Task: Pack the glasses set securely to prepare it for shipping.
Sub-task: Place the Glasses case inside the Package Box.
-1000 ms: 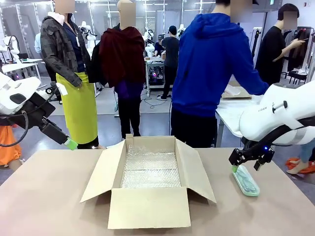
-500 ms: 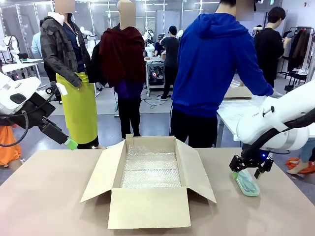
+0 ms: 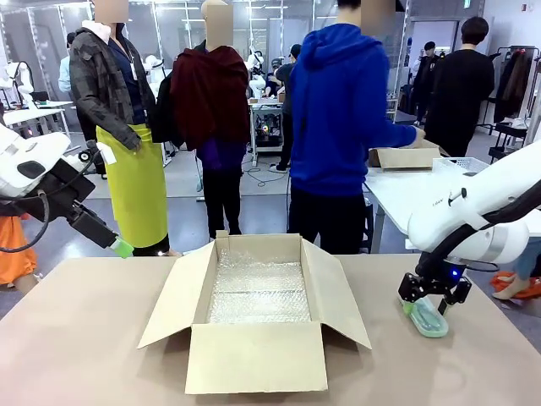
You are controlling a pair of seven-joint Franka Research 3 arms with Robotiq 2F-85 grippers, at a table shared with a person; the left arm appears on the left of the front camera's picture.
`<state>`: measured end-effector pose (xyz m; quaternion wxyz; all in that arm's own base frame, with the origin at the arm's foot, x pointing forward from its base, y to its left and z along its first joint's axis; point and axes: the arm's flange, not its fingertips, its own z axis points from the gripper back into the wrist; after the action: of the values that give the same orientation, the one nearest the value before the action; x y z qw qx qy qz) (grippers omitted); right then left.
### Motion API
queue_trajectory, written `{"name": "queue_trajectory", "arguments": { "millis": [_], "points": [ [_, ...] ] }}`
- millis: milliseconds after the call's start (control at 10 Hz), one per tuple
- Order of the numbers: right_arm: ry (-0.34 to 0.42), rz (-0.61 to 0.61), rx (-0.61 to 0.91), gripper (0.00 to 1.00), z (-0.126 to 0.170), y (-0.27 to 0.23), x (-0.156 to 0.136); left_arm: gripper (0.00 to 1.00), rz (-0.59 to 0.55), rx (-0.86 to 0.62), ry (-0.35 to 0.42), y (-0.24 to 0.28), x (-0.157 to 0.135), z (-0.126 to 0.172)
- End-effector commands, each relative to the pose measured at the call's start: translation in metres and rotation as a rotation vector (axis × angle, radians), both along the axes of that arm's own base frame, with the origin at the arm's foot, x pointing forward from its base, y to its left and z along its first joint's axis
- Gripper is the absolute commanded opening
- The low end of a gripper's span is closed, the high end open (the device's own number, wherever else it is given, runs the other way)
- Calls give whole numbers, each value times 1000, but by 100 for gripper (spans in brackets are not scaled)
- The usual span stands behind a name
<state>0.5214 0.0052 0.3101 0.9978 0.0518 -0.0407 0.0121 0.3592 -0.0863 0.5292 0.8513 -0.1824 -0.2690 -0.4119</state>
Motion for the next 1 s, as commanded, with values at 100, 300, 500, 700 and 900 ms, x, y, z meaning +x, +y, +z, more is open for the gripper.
{"name": "queue_trajectory", "arguments": {
  "millis": [100,300,500,700,900],
  "points": [
    [16,-25,17,64,-2,4,6,100,-21,-3,-4,3,1,2],
    [11,-25,14,44,4,6,3,100,-21,-3,-4,3,1,2],
    [-31,17,4,34,41,13,-9,100,-21,-3,-4,3,1,2],
    [-57,202,-11,34,96,31,-25,100,-21,-3,-4,3,1,2],
    [-21,432,-70,34,139,57,-33,100,-21,-3,-4,3,1,2]
  ]
}}
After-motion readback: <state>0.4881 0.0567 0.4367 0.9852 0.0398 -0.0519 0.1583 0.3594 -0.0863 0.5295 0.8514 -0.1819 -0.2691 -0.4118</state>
